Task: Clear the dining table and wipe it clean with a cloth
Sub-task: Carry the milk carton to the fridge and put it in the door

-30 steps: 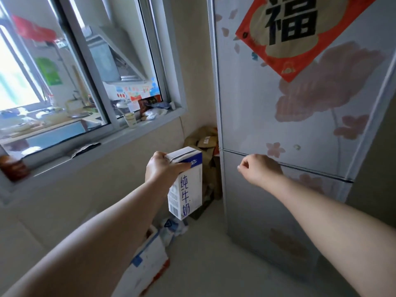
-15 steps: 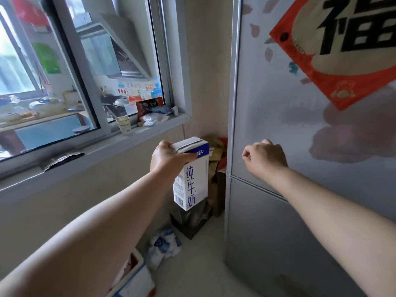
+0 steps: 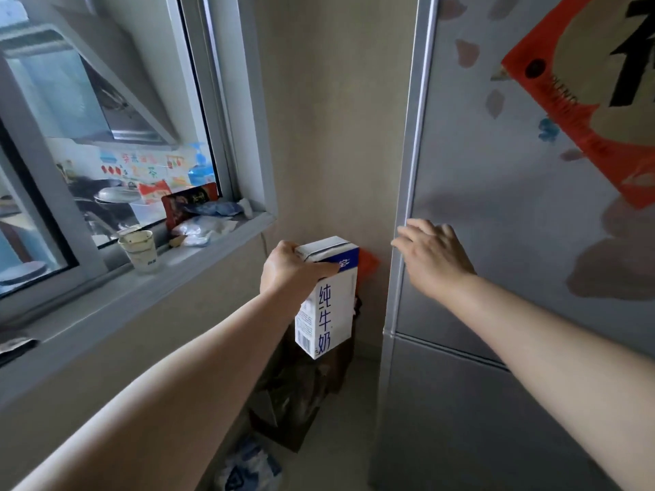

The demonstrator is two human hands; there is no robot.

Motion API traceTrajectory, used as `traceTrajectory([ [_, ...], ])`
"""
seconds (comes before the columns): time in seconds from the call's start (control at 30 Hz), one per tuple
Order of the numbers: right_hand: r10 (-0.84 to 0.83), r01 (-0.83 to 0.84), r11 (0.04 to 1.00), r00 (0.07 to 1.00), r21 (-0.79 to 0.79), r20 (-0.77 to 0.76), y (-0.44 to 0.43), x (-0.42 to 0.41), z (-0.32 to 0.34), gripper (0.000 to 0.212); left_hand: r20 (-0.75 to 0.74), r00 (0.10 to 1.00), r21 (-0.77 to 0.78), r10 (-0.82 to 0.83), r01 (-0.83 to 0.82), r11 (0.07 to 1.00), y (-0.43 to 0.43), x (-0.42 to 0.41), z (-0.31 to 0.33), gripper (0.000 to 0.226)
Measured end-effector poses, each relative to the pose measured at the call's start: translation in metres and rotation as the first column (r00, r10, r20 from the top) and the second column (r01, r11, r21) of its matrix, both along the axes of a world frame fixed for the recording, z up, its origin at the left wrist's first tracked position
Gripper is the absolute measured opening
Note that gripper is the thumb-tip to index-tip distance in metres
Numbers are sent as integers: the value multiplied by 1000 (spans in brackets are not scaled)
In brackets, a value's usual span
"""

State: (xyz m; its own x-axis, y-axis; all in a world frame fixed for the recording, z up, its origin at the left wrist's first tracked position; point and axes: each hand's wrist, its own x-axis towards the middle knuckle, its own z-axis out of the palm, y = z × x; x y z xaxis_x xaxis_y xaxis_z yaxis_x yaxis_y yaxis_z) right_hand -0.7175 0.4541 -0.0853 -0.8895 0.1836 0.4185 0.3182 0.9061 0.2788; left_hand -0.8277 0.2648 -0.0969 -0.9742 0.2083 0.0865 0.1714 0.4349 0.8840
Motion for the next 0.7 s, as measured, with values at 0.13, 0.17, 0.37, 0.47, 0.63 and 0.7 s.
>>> traceTrajectory([
  [0.13,-71,65,994,995,87,65,-11,-34,9,44,20,991,-4,-131,131,991,2,-47,-6,49],
  [0.17,-105,95,989,991,110,88,-11,-40,10,41,26,987,-10,-158,158,987,4,-55,-7,49],
  [0.37,-367,273,909,882,314,296,-13,-70,9,40,46,963,-19,-264,265,964,15,-91,-17,51],
  [0.47,-477,333,851,813,406,334,-14,-82,9,40,58,953,-29,-298,300,954,22,-102,-22,52],
  [0.63,-599,404,770,725,494,340,-18,-96,11,41,69,935,-45,-347,351,935,34,-119,-23,54],
  [0.7,-619,426,757,710,496,335,-22,-99,11,40,66,931,-60,-360,363,930,38,-123,-23,54],
])
